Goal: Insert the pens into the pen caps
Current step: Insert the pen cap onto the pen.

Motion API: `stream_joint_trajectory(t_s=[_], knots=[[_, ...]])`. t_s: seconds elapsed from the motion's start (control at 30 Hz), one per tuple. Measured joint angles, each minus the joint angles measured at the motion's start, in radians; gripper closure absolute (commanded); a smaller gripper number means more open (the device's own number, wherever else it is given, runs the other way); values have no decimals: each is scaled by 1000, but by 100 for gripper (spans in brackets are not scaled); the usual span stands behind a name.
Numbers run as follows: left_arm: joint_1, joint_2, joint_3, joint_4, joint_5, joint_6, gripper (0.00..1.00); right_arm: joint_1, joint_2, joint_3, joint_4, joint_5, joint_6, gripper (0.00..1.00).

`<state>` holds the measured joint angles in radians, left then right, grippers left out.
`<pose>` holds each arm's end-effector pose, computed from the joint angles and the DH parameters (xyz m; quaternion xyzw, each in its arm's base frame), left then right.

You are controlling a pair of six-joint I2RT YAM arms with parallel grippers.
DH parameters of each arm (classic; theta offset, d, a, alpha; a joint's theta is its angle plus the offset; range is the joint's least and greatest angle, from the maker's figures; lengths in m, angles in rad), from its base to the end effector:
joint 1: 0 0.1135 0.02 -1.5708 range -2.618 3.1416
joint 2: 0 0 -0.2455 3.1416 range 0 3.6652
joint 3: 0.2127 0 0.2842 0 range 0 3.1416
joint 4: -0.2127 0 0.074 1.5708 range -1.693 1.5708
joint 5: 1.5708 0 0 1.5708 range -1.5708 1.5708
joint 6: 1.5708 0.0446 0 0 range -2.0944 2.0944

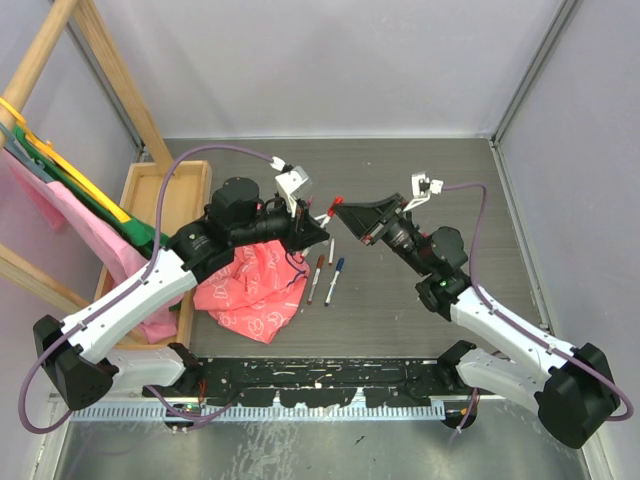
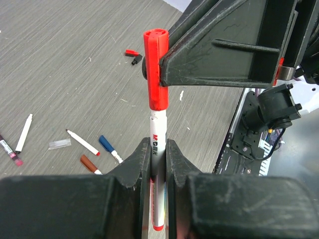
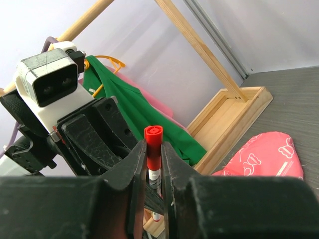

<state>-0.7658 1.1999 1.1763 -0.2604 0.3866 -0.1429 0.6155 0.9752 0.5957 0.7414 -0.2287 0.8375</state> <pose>0.2196 -0.2345 0.3634 0.3503 0.7121 -0.3965 0.4616 0.2165 0.1655 0.3111 -0.0308 0.5715 0.5915 0.5680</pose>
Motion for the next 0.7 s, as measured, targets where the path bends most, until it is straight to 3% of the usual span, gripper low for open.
stream_joint_trajectory(t_s=[0.13, 0.37, 0.7], knots=[[0, 0, -1, -2, 0, 0, 100, 16, 0, -5, 3, 15, 0, 95], [0, -4, -3, -29, -3, 0, 100, 42, 0, -33, 22, 37, -4, 74], [0, -4, -6, -18, -17, 2, 100, 71, -83, -50, -101, 42, -39, 57]])
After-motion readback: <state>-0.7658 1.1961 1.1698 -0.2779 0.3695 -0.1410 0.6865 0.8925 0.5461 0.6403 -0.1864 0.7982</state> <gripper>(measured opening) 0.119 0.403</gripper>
